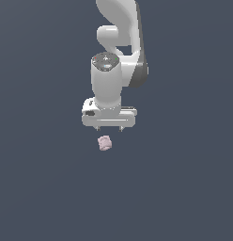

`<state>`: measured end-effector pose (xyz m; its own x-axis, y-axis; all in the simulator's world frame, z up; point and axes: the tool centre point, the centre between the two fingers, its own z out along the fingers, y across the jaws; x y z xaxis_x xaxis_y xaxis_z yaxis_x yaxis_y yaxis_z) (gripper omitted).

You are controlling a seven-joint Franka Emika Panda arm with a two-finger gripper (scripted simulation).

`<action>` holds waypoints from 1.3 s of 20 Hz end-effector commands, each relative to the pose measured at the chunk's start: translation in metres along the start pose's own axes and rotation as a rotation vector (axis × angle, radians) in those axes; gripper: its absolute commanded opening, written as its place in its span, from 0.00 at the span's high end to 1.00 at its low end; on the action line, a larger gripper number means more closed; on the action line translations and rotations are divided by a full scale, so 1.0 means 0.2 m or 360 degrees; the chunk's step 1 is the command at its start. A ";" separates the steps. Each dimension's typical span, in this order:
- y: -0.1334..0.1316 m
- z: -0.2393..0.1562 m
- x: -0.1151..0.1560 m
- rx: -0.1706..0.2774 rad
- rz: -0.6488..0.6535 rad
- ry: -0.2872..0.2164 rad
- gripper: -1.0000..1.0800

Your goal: Pick up the object and move it to a goal position.

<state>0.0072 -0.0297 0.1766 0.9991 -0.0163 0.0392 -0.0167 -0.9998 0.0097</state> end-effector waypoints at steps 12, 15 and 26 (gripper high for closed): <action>-0.08 -0.04 -0.01 0.0010 -0.0097 -0.0011 0.04; -0.07 -0.04 -0.01 0.0010 -0.0095 -0.0011 0.04; -0.01 0.09 -0.02 0.0009 -0.0221 -0.0024 0.04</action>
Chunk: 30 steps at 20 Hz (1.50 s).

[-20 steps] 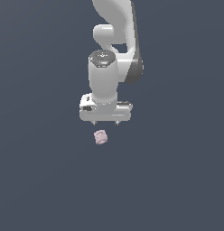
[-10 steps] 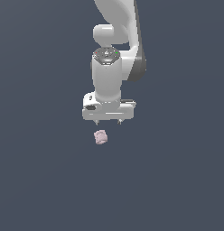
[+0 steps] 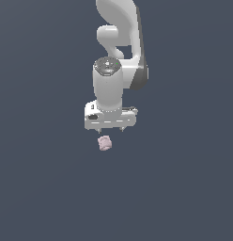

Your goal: Pick up the object and move it to a goal position.

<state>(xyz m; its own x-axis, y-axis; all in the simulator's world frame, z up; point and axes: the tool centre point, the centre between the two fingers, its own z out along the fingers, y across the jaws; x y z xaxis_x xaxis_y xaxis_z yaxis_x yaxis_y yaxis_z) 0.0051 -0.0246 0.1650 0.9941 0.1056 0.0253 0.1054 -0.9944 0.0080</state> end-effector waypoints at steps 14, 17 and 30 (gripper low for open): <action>0.15 0.33 -0.06 0.0014 -0.0334 -0.0035 0.04; 0.16 0.36 -0.07 0.0016 -0.0363 -0.0037 0.04; 0.17 0.49 -0.08 0.0017 -0.0373 -0.0039 0.04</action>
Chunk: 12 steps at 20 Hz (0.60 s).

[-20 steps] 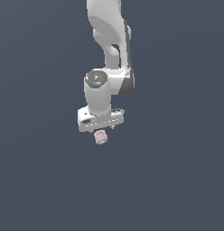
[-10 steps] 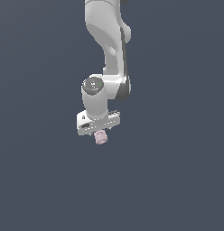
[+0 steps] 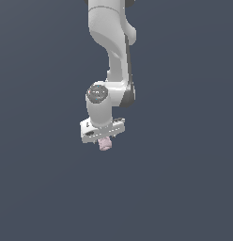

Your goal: Pick up the object and move it to a goal position.

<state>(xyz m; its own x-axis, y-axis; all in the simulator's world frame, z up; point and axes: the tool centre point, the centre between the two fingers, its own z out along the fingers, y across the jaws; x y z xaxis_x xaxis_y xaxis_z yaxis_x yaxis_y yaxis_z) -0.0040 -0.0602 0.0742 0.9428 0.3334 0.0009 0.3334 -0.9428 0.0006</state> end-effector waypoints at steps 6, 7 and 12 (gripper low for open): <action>0.00 0.16 0.00 0.0001 -0.0004 -0.0001 0.04; 0.00 0.17 0.00 0.0001 -0.0004 -0.0001 0.04; 0.00 0.17 0.00 0.0001 -0.0004 -0.0001 1.00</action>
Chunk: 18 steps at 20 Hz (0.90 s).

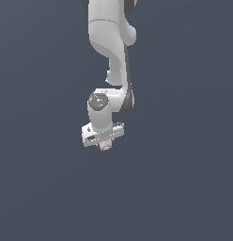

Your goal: Pick up the object and move it to a goal position.

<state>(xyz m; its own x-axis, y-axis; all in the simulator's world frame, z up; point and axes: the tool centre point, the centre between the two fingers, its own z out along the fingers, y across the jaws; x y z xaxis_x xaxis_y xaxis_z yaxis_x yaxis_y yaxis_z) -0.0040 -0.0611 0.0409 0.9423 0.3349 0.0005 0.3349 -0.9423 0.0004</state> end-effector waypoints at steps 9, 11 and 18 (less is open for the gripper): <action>0.00 0.00 0.00 -0.0001 -0.0002 0.0002 1.00; -0.01 -0.01 0.01 -0.0001 -0.0002 0.0002 1.00; -0.04 -0.11 0.11 -0.0001 -0.0002 0.0002 1.00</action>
<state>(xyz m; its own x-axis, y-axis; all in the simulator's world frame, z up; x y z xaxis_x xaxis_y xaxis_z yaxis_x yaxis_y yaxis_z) 0.0098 -0.0501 0.0564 0.9421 0.3354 0.0005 0.3354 -0.9421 0.0005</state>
